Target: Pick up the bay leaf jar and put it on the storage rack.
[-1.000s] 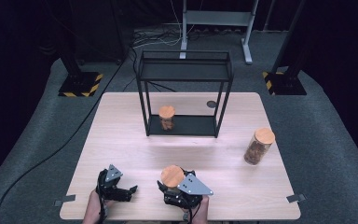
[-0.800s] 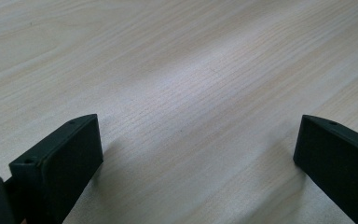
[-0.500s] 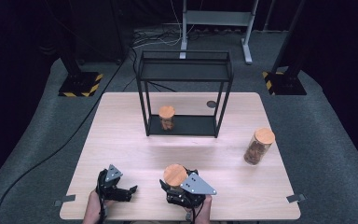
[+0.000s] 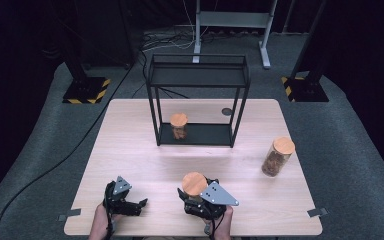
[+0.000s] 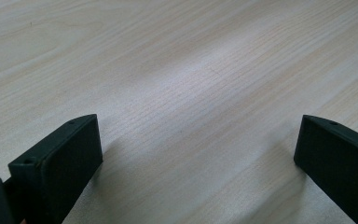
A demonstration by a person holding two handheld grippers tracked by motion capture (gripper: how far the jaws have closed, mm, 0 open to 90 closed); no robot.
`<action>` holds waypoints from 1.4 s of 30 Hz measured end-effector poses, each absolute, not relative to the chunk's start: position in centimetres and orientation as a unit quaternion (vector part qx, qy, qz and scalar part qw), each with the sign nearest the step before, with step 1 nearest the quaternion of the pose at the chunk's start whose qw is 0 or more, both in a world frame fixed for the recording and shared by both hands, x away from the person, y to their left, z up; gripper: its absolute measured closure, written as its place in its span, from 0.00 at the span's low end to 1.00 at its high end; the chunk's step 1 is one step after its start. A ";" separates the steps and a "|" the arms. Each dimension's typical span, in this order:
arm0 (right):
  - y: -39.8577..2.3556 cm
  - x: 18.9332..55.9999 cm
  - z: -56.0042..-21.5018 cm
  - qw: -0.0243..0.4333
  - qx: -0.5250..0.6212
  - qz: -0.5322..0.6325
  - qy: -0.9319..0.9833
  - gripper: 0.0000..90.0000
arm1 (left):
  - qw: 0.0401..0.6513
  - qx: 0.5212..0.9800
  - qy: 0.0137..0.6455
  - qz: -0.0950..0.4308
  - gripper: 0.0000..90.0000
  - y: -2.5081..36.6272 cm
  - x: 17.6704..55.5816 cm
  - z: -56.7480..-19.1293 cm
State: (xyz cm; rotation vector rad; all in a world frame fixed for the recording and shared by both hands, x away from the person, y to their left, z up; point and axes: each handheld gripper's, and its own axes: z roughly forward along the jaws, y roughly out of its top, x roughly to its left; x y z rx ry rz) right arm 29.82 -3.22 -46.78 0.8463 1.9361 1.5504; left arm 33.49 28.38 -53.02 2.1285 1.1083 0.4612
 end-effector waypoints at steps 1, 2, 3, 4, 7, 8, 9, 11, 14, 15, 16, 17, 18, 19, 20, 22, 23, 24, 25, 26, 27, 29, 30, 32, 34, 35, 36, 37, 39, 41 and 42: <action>-3.4 29.9 -46.7 0.260 0.313 0.568 0.715 0.28 | 0.342 0.818 0.426 0.177 0.00 28.4 33.5 -53.0; -3.5 30.0 -46.7 0.261 0.314 0.568 0.715 0.28 | 0.342 0.818 0.426 0.177 0.00 28.4 33.5 -53.0; -3.6 30.0 -46.7 0.263 0.316 0.567 0.714 0.28 | 0.342 0.818 0.426 0.177 0.00 28.4 33.5 -53.0; -3.7 30.1 -46.7 0.264 0.316 0.566 0.714 0.28 | 0.342 0.818 0.426 0.178 0.00 28.4 33.5 -53.0; -4.0 30.3 -46.6 0.271 0.320 0.562 0.713 0.28 | 0.341 0.819 0.426 0.178 0.00 28.4 33.5 -53.0; -4.1 30.3 -46.6 0.271 0.321 0.561 0.713 0.28 | 0.341 0.819 0.426 0.178 0.00 28.4 33.5 -53.0; -4.2 30.4 -46.6 0.272 0.321 0.561 0.713 0.28 | 0.342 0.818 0.427 0.178 0.00 28.4 33.5 -53.0; -4.3 30.6 -46.6 0.273 0.323 0.559 0.713 0.28 | 0.341 0.818 0.427 0.178 0.00 28.3 33.5 -53.0; -4.4 31.1 -46.6 0.274 0.326 0.555 0.714 0.28 | 0.341 0.818 0.427 0.178 0.00 28.3 33.5 -53.0; -4.5 31.4 -46.5 0.277 0.329 0.554 0.713 0.28 | 0.341 0.818 0.427 0.178 0.00 28.3 33.5 -53.0; -4.5 31.4 -46.5 0.277 0.329 0.554 0.713 0.28 | 0.341 0.818 0.427 0.178 0.00 28.3 33.5 -53.0; -4.5 31.5 -46.5 0.276 0.330 0.555 0.712 0.28 | 0.341 0.818 0.427 0.178 0.00 28.3 33.5 -53.0; -4.5 31.7 -46.4 0.275 0.330 0.555 0.712 0.28 | 0.341 0.818 0.427 0.178 0.00 28.3 33.5 -53.0; -4.5 31.8 -46.4 0.276 0.331 0.555 0.712 0.28 | 0.341 0.818 0.427 0.178 0.00 28.3 33.5 -53.0; -4.5 32.0 -46.4 0.277 0.330 0.553 0.713 0.28 | 0.341 0.818 0.427 0.178 0.00 28.3 33.5 -53.0; -4.4 32.4 -46.3 0.278 0.331 0.550 0.714 0.28 | 0.341 0.819 0.426 0.178 0.00 28.3 33.6 -53.0; -4.4 32.6 -46.3 0.278 0.332 0.550 0.714 0.28 | 0.341 0.819 0.426 0.178 0.00 28.3 33.6 -53.0; -4.4 32.7 -46.3 0.278 0.332 0.550 0.715 0.28 | 0.341 0.819 0.426 0.178 0.00 28.3 33.6 -53.0; -4.4 32.9 -46.3 0.279 0.334 0.549 0.714 0.28 | 0.341 0.819 0.426 0.178 0.00 28.3 33.6 -53.0; -4.3 33.0 -46.2 0.280 0.334 0.548 0.714 0.28 | 0.341 0.819 0.426 0.178 0.00 28.3 33.6 -53.0; -4.3 33.2 -46.2 0.280 0.333 0.546 0.716 0.28 | 0.341 0.819 0.426 0.178 0.00 28.3 33.6 -53.0; -4.1 33.5 -46.1 0.283 0.330 0.542 0.719 0.28 | 0.341 0.819 0.426 0.178 0.00 28.3 33.6 -53.0; -4.1 33.5 -46.1 0.283 0.330 0.542 0.719 0.28 | 0.341 0.819 0.426 0.178 0.00 28.3 33.6 -53.0; -4.1 33.7 -46.0 0.284 0.329 0.542 0.719 0.28 | 0.341 0.819 0.426 0.178 0.00 28.3 33.6 -53.0; -4.1 34.0 -45.9 0.286 0.330 0.542 0.718 0.28 | 0.341 0.819 0.426 0.178 0.00 28.3 33.6 -53.0; -4.1 34.1 -45.9 0.289 0.328 0.542 0.718 0.28 | 0.341 0.819 0.427 0.178 0.00 28.3 33.6 -53.0; -4.2 34.4 -45.9 0.290 0.328 0.542 0.718 0.28 | 0.341 0.819 0.426 0.178 0.00 28.3 33.6 -53.0; -4.2 34.4 -45.9 0.290 0.328 0.542 0.718 0.28 | 0.341 0.819 0.426 0.178 0.00 28.3 33.6 -53.0; -4.2 34.8 -45.8 0.291 0.331 0.541 0.717 0.28 | 0.341 0.819 0.426 0.178 0.00 28.3 33.6 -53.0; -4.3 35.2 -45.7 0.290 0.334 0.542 0.714 0.28 | 0.341 0.819 0.426 0.178 0.00 28.3 33.6 -53.0; -4.3 35.3 -45.7 0.289 0.335 0.543 0.714 0.28 | 0.341 0.819 0.426 0.178 0.00 28.3 33.6 -53.0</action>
